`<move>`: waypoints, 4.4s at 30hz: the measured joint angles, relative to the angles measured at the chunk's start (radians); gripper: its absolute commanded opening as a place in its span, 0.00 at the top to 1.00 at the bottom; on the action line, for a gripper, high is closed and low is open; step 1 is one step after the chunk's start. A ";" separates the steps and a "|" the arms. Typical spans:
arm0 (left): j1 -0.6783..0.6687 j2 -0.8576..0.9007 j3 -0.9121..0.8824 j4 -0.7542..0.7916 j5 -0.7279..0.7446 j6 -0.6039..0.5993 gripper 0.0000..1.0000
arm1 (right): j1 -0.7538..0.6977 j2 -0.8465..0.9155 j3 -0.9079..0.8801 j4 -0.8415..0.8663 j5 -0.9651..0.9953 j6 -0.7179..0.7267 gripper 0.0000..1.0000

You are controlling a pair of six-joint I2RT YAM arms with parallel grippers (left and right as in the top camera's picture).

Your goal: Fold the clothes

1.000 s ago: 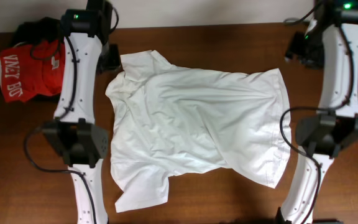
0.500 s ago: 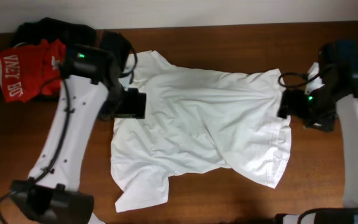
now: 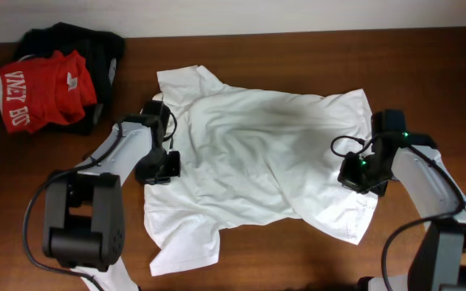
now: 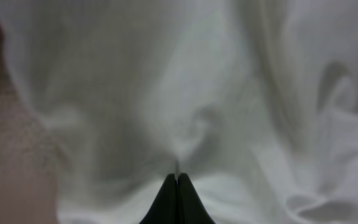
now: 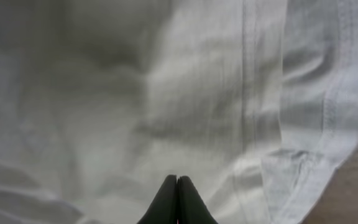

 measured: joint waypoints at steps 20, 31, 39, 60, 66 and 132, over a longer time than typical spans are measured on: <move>0.263 -0.032 0.059 -0.201 -0.149 -0.091 0.99 | -0.051 0.238 0.333 -0.198 0.161 0.072 0.96; 0.123 -0.341 0.053 -0.330 -0.007 -0.017 0.95 | 0.011 0.230 0.320 -0.169 0.077 -0.117 0.36; 0.119 -0.341 0.050 -0.289 -0.004 -0.017 0.94 | 0.011 0.230 0.237 -0.023 0.073 -0.122 0.63; 0.119 -0.341 0.048 -0.266 -0.005 -0.017 0.89 | -0.099 0.273 0.487 -0.164 0.147 -0.108 0.96; 0.119 -0.341 0.048 -0.265 -0.005 -0.014 0.87 | -0.182 0.277 0.671 -0.327 0.169 -0.104 0.21; 0.344 -0.376 -0.187 -0.199 -0.091 -0.083 0.67 | -0.159 0.245 0.439 -0.472 0.297 0.097 0.01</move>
